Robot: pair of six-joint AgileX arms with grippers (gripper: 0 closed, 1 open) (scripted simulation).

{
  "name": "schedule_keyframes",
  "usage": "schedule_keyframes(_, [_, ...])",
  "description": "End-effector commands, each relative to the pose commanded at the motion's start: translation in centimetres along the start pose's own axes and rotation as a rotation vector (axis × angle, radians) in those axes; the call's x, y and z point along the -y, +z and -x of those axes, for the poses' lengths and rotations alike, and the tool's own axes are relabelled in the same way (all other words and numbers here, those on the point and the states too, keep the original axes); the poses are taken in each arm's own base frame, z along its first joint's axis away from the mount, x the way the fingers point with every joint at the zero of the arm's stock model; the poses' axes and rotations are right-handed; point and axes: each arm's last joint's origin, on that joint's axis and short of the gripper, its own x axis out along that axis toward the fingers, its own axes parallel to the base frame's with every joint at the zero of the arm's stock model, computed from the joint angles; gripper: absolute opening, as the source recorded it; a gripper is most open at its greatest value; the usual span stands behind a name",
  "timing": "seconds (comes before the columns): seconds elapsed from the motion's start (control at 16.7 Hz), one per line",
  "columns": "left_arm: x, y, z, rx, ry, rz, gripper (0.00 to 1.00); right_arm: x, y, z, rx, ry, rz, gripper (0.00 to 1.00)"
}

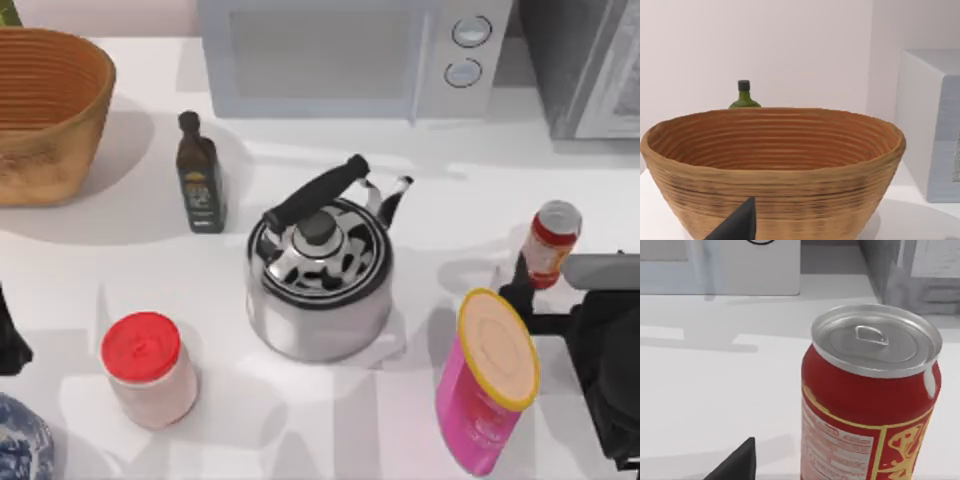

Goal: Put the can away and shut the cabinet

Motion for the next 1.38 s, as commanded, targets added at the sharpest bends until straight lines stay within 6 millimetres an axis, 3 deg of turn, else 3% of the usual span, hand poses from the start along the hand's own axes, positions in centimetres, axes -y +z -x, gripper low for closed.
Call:
schedule_keyframes(0.3, [0.0, 0.0, 0.0, 0.000, 0.000, 0.000, 1.00, -0.7, -1.4, -0.2, 0.013, -0.005, -0.008, 1.00])
schedule_keyframes(0.78, [0.0, 0.0, 0.0, 0.000, 0.000, 0.000, 1.00, -0.7, -1.5, -0.2, 0.013, -0.008, -0.008, 1.00])
schedule_keyframes(1.26, [0.0, 0.0, 0.0, 0.000, 0.000, 0.000, 1.00, -0.9, -1.4, -5.6, 0.016, -0.004, -0.009, 1.00])
schedule_keyframes(1.38, [0.0, 0.0, 0.0, 0.000, 0.000, 0.000, 1.00, -0.8, -1.4, -6.2, 0.015, -0.004, -0.009, 1.00])
